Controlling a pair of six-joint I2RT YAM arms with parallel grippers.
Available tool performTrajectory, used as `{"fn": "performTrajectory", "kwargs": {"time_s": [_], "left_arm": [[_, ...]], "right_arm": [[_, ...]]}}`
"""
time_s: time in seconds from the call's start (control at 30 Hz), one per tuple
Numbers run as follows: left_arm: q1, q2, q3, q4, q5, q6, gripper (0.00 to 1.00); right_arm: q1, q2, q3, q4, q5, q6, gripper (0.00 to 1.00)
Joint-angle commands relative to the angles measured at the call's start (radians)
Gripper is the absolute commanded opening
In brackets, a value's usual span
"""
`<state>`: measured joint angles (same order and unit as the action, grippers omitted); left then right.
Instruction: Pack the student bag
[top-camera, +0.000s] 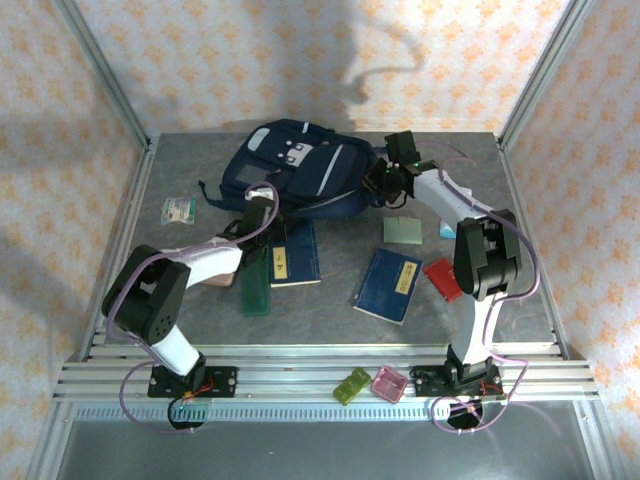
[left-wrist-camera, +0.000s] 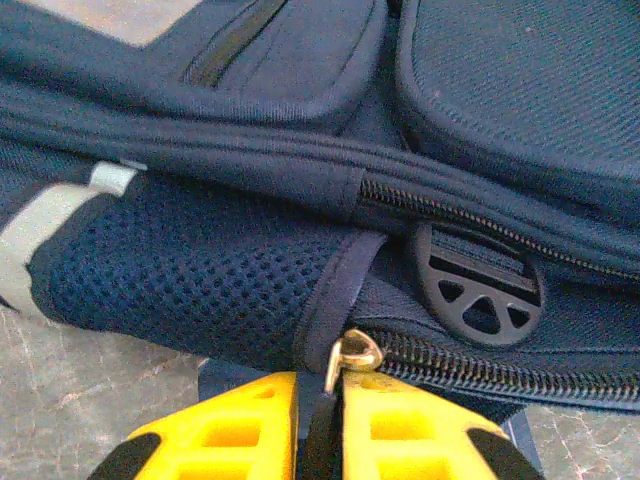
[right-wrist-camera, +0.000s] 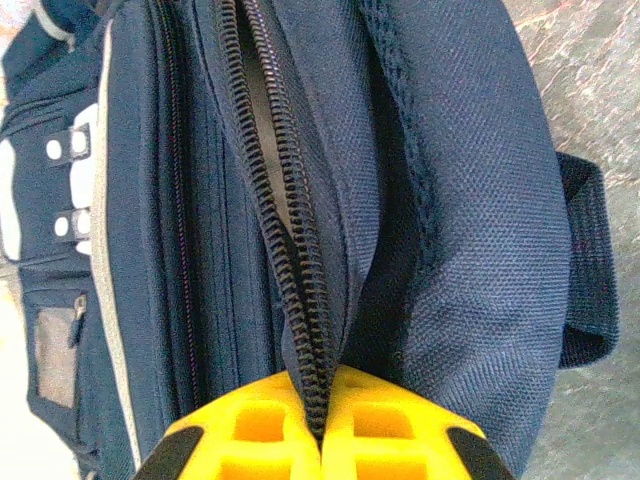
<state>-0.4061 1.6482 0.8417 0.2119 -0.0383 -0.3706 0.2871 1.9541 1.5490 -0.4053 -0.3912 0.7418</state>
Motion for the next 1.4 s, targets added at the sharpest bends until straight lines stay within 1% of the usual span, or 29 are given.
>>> {"fn": "performTrajectory", "kwargs": {"time_s": [0.0,0.03,0.07,0.1,0.13,0.2,0.23,0.27,0.3,0.37,0.5,0.6,0.67,0.77,0.8,0.83,0.97,1.13,1.17,1.2,1.27,1.37], "left_arm": [[0.006,0.0,0.032,-0.009,-0.04,-0.01,0.22],[0.003,-0.009,0.022,-0.001,-0.029,-0.011,0.26],[0.001,-0.018,0.014,0.001,-0.018,-0.011,0.31],[-0.003,-0.029,0.008,-0.009,-0.013,-0.011,0.37],[-0.005,-0.043,0.0,-0.024,-0.009,-0.014,0.43],[-0.005,-0.087,-0.02,-0.035,0.013,-0.014,0.52],[-0.004,-0.118,-0.036,-0.037,0.026,-0.016,0.57],[-0.005,-0.145,-0.048,-0.036,0.04,-0.015,0.6],[-0.005,-0.182,-0.06,-0.034,0.058,-0.015,0.65],[-0.004,-0.244,-0.075,-0.039,0.088,-0.016,0.68],[-0.005,-0.332,-0.066,-0.106,0.138,-0.053,0.68],[-0.008,-0.372,-0.086,-0.135,0.192,-0.114,0.67],[-0.015,-0.387,-0.122,-0.126,0.244,-0.154,0.67],[-0.059,-0.395,-0.168,-0.118,0.299,-0.207,0.67],[-0.09,-0.394,-0.187,-0.101,0.309,-0.209,0.67],[-0.121,-0.392,-0.202,-0.086,0.31,-0.245,0.66],[-0.217,-0.34,-0.218,-0.062,0.313,-0.273,0.66],[-0.31,-0.236,-0.175,-0.033,0.34,-0.271,0.65],[-0.325,-0.209,-0.156,-0.024,0.35,-0.272,0.65],[-0.337,-0.18,-0.132,-0.022,0.356,-0.271,0.65],[-0.358,-0.122,-0.086,-0.021,0.368,-0.271,0.65],[-0.391,-0.032,-0.015,-0.019,0.393,-0.272,0.65]], "right_arm": [[-0.016,0.035,0.039,0.099,0.102,-0.059,0.0],[-0.016,0.048,0.041,0.1,0.113,-0.074,0.02],[-0.016,0.057,0.046,0.092,0.124,-0.084,0.12],[-0.018,0.062,0.055,0.076,0.131,-0.094,0.28],[-0.017,0.057,0.059,0.065,0.131,-0.104,0.39],[-0.017,0.013,0.047,0.07,0.133,-0.118,0.55],[-0.017,-0.02,0.039,0.072,0.147,-0.123,0.62],[-0.018,-0.049,0.037,0.065,0.164,-0.131,0.67],[-0.017,-0.084,0.035,0.063,0.173,-0.145,0.68],[-0.017,-0.143,0.03,0.047,0.186,-0.163,0.68],[-0.018,-0.257,-0.038,0.049,0.119,-0.179,0.68],[-0.015,-0.35,-0.171,0.107,0.053,-0.168,0.66],[-0.01,-0.409,-0.254,0.133,0.024,-0.163,0.65],[0.0,-0.485,-0.352,0.12,0.014,-0.165,0.63],[0.003,-0.516,-0.388,0.099,0.022,-0.165,0.62],[0.003,-0.547,-0.427,0.083,0.03,-0.162,0.62],[0.005,-0.66,-0.573,0.003,0.093,-0.16,0.61],[0.005,-0.763,-0.746,-0.121,0.209,-0.134,0.61],[0.005,-0.768,-0.784,-0.125,0.217,-0.128,0.61],[0.005,-0.804,-0.822,-0.126,0.22,-0.116,0.61],[0.005,-0.827,-0.88,-0.112,0.199,-0.097,0.61],[0.005,-0.84,-0.958,-0.068,0.175,-0.068,0.58]]}}
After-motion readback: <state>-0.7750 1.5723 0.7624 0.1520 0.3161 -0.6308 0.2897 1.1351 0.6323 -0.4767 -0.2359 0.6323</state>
